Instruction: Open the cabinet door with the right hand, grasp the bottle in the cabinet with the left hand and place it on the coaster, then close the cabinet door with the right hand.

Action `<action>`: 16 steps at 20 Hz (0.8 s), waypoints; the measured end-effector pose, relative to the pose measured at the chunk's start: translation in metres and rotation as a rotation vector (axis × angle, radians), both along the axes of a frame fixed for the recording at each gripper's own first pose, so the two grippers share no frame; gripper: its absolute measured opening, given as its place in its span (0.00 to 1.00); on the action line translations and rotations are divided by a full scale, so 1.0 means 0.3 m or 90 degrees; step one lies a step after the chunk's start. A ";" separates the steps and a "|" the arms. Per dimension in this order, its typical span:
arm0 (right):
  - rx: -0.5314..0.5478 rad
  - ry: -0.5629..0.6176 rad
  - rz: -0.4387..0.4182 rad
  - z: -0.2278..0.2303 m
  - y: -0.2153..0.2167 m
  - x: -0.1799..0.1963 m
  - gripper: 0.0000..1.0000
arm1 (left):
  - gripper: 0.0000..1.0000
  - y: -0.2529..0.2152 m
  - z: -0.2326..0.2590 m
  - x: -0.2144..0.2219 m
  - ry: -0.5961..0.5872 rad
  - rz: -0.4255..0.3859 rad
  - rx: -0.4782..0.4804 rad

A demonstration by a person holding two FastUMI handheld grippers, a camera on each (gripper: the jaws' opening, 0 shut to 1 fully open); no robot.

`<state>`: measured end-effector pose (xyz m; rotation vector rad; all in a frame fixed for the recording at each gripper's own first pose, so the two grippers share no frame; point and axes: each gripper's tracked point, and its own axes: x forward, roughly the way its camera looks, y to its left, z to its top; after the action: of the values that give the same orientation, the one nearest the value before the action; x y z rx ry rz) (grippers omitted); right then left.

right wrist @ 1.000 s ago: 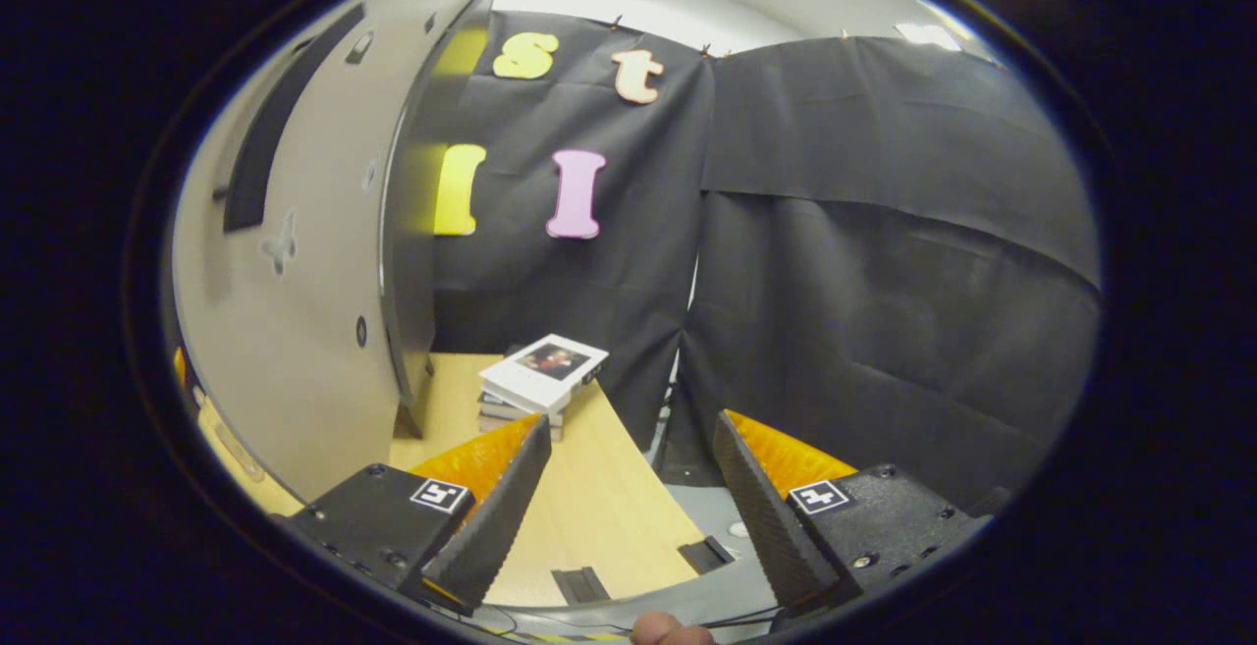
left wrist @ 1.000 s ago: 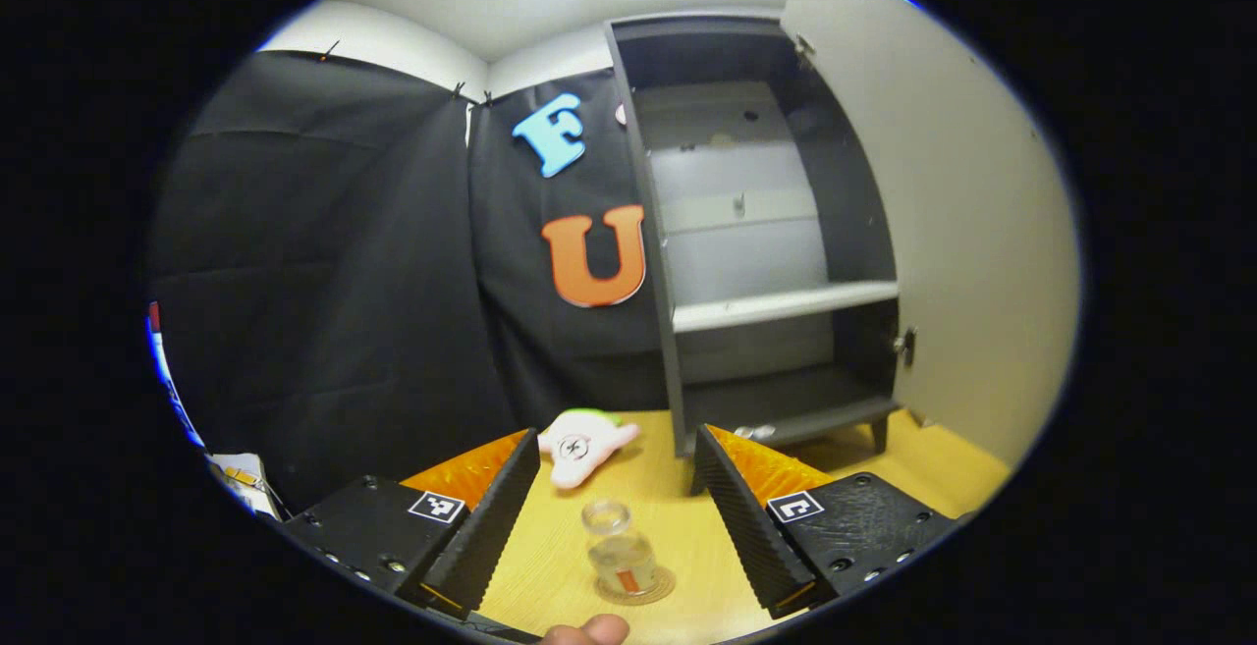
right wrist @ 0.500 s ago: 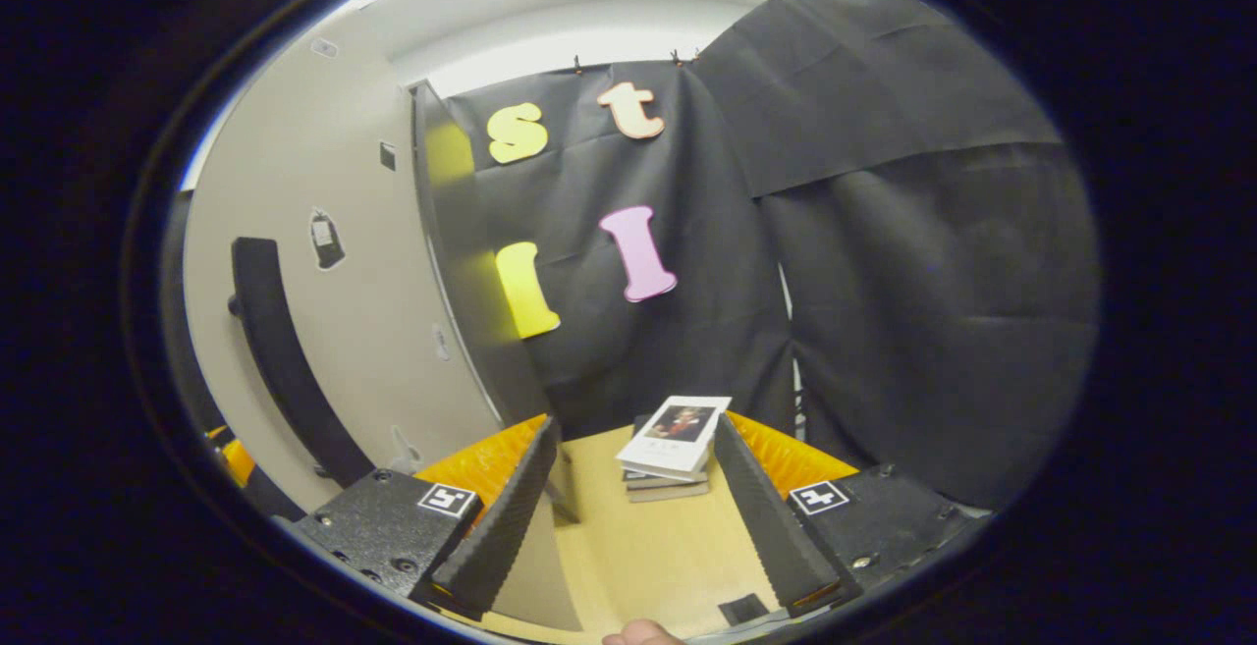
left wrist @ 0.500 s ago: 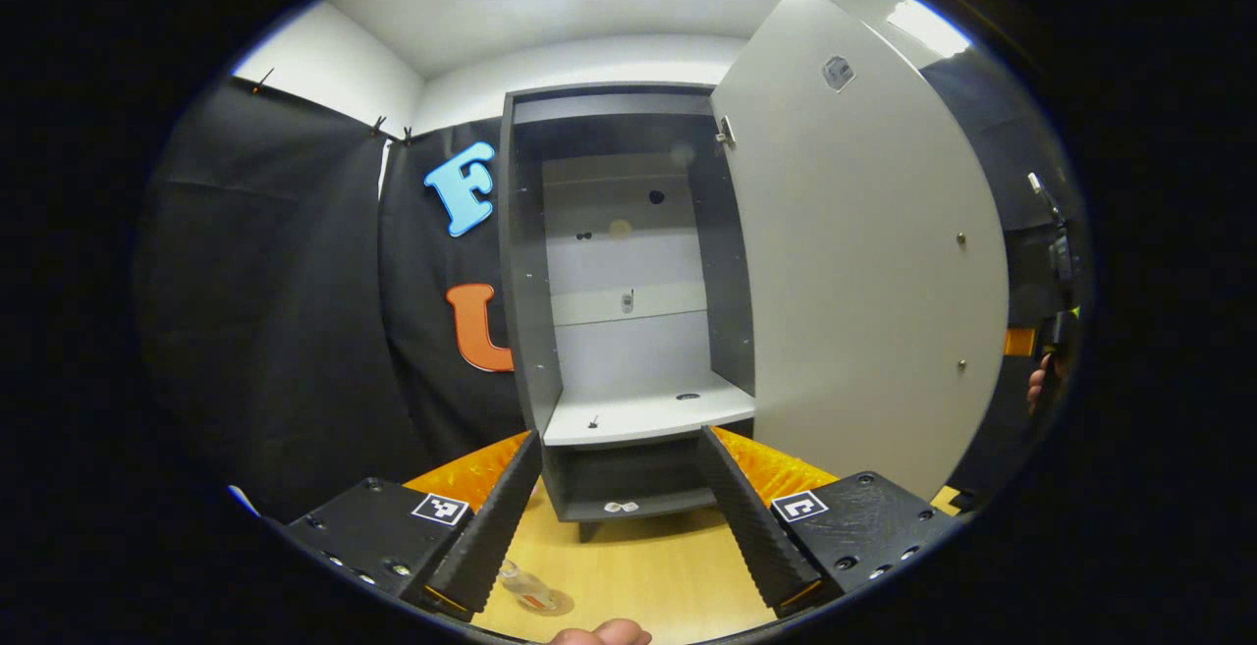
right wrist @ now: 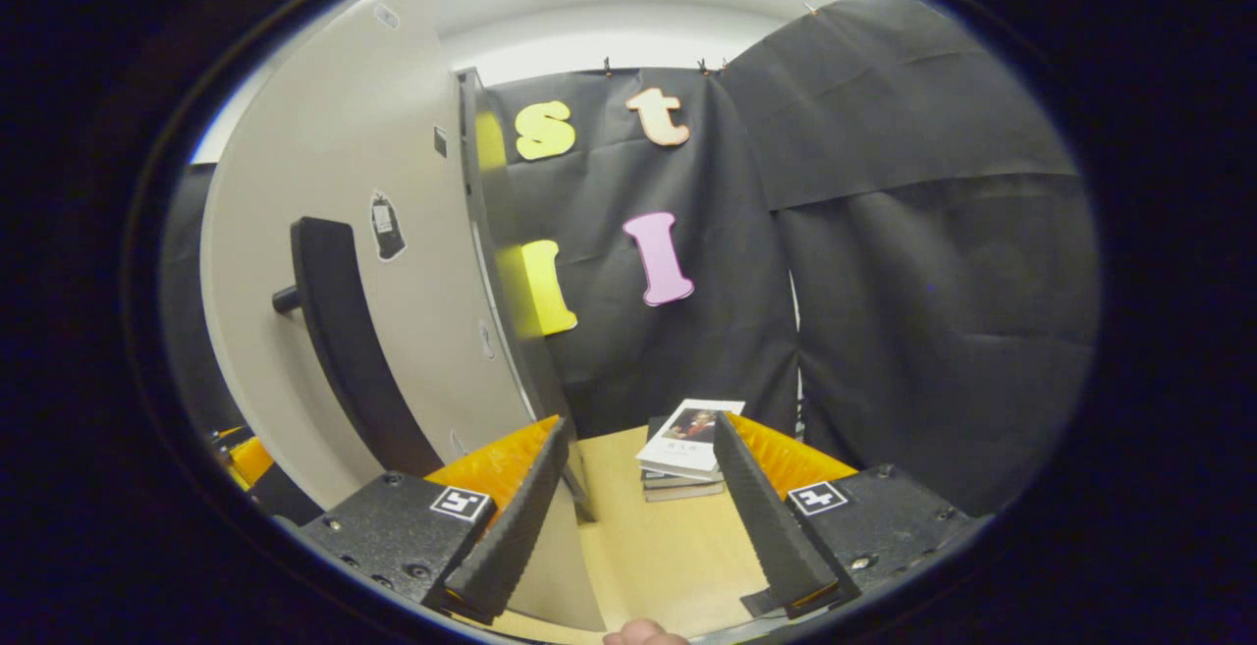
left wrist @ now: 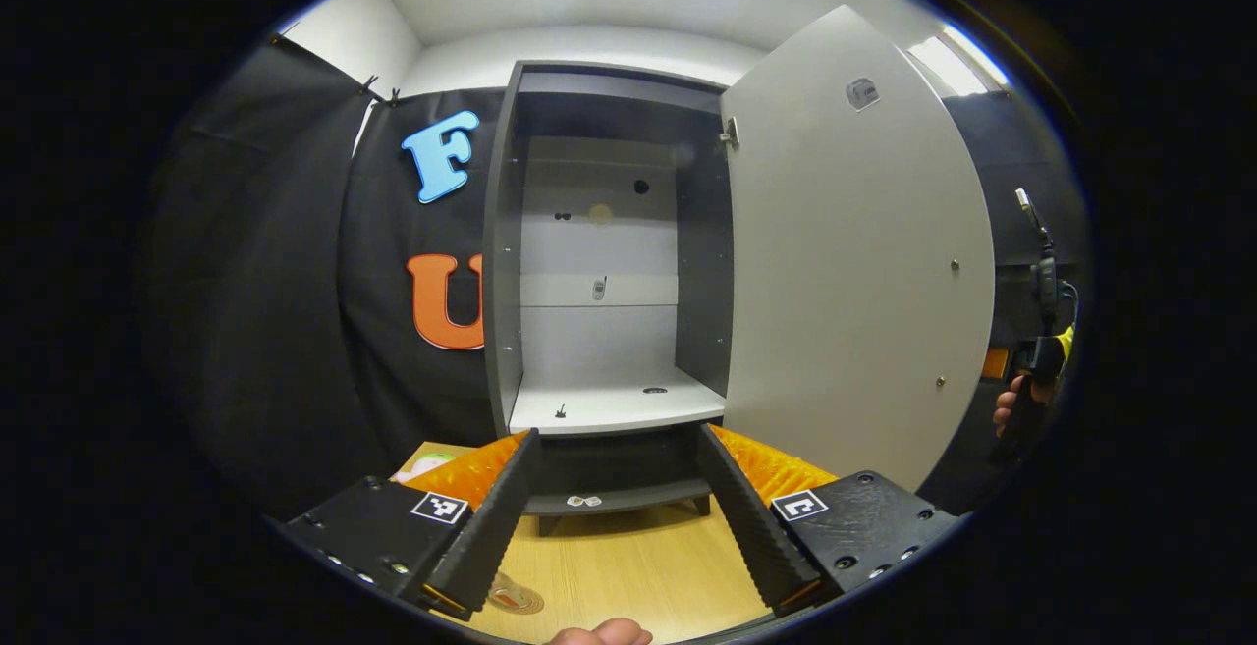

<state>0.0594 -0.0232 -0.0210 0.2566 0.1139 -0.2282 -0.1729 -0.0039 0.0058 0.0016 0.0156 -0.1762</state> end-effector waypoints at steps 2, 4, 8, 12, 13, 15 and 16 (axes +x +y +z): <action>0.025 0.001 0.001 -0.010 0.072 -0.004 0.95 | 0.96 0.011 -0.007 0.023 -0.014 -0.029 0.001; 0.046 -0.011 -0.005 -0.013 0.147 -0.009 0.95 | 0.96 0.026 -0.022 0.044 -0.019 -0.058 0.006; 0.084 -0.004 -0.023 -0.036 0.310 -0.001 0.95 | 0.96 0.058 -0.050 0.089 -0.023 -0.096 -0.007; 0.126 -0.001 0.008 -0.041 0.468 0.051 0.95 | 0.96 0.103 -0.073 0.115 -0.023 -0.107 -0.022; 0.126 -0.003 0.014 -0.036 0.496 0.063 0.96 | 0.96 0.124 -0.079 0.119 -0.023 -0.101 -0.023; 0.123 -0.013 0.029 -0.027 0.556 0.126 0.95 | 0.96 0.161 -0.085 0.125 -0.019 -0.088 -0.027; 0.120 -0.018 0.044 -0.025 0.591 0.151 0.95 | 0.96 0.187 -0.088 0.127 -0.018 -0.074 -0.026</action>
<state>0.1046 0.1540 -0.0285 0.4422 0.1168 -0.1458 -0.1347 0.0522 -0.0207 -0.0359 -0.0164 -0.2925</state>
